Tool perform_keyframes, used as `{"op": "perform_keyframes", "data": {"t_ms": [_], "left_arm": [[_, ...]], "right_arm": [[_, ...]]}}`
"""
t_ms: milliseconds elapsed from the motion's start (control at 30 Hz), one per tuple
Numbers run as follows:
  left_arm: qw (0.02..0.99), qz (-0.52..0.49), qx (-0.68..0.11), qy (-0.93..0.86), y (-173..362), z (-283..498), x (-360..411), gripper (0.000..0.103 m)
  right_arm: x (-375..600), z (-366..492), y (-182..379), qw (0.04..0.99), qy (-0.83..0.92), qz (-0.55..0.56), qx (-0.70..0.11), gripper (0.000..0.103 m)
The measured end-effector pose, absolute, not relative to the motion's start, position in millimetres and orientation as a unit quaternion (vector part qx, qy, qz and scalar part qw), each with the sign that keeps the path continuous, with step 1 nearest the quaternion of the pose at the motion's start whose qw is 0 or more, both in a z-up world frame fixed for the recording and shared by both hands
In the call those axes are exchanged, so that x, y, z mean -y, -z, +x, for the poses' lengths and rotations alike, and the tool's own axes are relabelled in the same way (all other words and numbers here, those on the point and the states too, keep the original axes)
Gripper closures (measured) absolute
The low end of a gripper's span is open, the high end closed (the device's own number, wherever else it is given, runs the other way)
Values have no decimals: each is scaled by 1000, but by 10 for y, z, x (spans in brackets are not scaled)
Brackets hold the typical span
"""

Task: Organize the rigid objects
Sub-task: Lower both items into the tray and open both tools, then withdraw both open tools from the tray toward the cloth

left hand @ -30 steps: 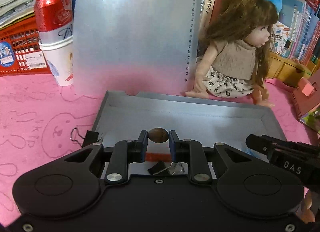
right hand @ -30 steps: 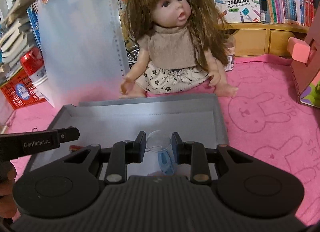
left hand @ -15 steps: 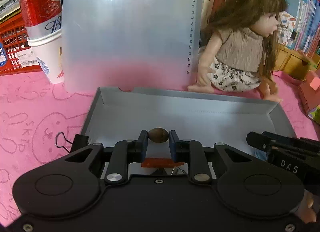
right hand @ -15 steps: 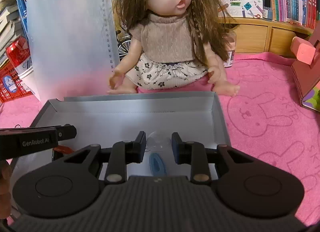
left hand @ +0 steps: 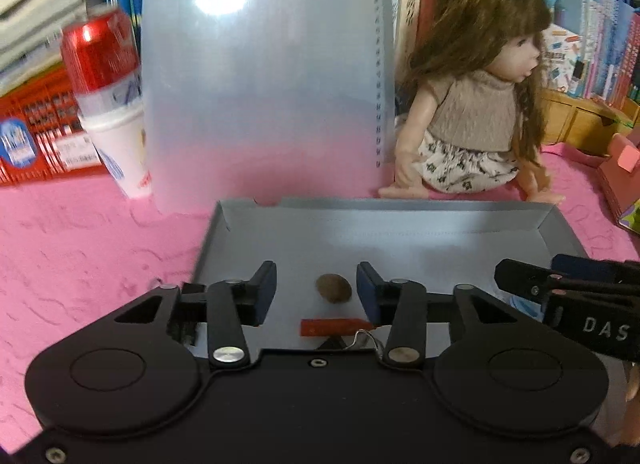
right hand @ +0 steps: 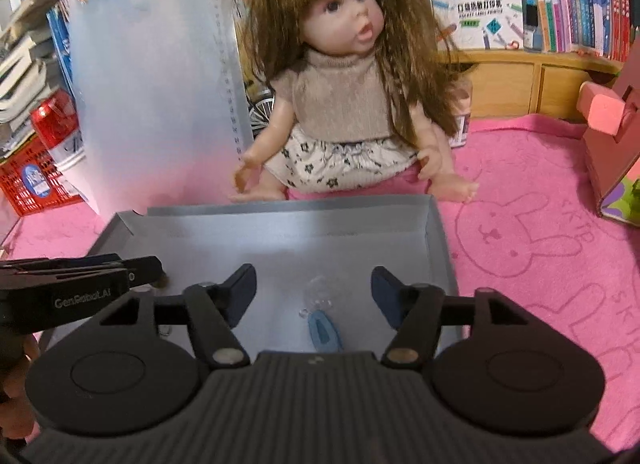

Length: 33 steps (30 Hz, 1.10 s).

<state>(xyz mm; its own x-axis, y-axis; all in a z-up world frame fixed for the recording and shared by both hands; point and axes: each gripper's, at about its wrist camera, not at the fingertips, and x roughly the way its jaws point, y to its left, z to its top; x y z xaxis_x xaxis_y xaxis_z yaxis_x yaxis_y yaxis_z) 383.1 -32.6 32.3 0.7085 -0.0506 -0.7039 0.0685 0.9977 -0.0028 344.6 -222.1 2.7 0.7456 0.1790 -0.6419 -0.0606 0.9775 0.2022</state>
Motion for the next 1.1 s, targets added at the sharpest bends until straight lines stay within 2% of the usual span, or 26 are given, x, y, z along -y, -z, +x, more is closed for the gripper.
{"op": "perform_keyframes", "data": {"t_ms": [133,267,333,1100], "left_arm": [[931,12,-364,33,-458,3693,290,45],[935,11,-353,35,-553,3520,250,35],[936,12,-350,37,-587,3412,236,28],[949,-1,-306,70,-901,2339,59,23]], "right_arm": [[2220,3333,-135,935,-71,82,-337,12],[2209,3163,-221,941,-79,71,-322,0],[2201,3072,-254,944,-79,64,-313,0],[2285,2179,-434,953,-94,61,-281,0]]}}
